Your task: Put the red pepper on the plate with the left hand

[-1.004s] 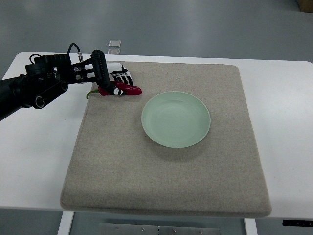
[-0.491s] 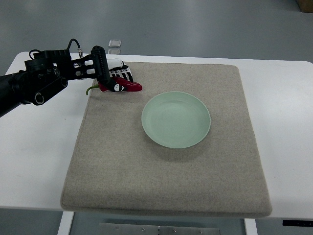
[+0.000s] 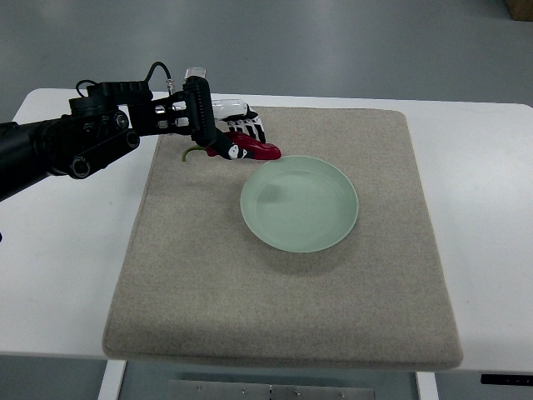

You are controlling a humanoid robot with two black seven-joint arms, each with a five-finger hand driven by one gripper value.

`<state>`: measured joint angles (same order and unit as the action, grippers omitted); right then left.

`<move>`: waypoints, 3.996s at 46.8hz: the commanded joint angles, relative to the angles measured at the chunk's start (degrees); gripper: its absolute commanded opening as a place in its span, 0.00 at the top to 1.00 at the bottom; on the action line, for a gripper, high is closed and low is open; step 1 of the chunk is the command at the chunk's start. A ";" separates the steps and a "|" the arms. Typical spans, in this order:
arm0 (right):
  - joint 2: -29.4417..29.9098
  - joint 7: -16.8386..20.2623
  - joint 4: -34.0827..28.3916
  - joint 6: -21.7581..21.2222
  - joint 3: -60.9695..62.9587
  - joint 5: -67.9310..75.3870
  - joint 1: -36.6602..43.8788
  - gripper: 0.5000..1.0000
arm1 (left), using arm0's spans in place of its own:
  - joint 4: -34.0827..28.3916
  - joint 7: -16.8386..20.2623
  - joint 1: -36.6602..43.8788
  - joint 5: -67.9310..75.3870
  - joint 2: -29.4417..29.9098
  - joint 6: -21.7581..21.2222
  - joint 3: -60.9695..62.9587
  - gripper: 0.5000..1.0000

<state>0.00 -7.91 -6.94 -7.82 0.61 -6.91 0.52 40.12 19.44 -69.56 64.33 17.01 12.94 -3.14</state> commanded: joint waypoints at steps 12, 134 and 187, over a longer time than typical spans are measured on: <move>0.00 0.00 0.00 0.00 0.00 -0.04 0.09 0.14 | 8.66 -0.01 -0.40 0.18 0.21 -3.10 -0.02 1.00; 0.00 0.00 0.00 0.00 0.00 -0.04 0.00 0.14 | -13.22 -0.36 0.92 -35.49 -0.05 -12.59 -5.47 0.08; 0.00 0.00 0.00 0.00 0.00 -0.04 0.00 0.14 | -16.30 -4.67 7.60 -75.50 -3.92 -8.02 -25.94 0.08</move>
<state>0.00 -7.91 -6.94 -7.82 0.61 -6.94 0.56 23.73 14.84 -62.13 -11.16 13.49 4.72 -27.18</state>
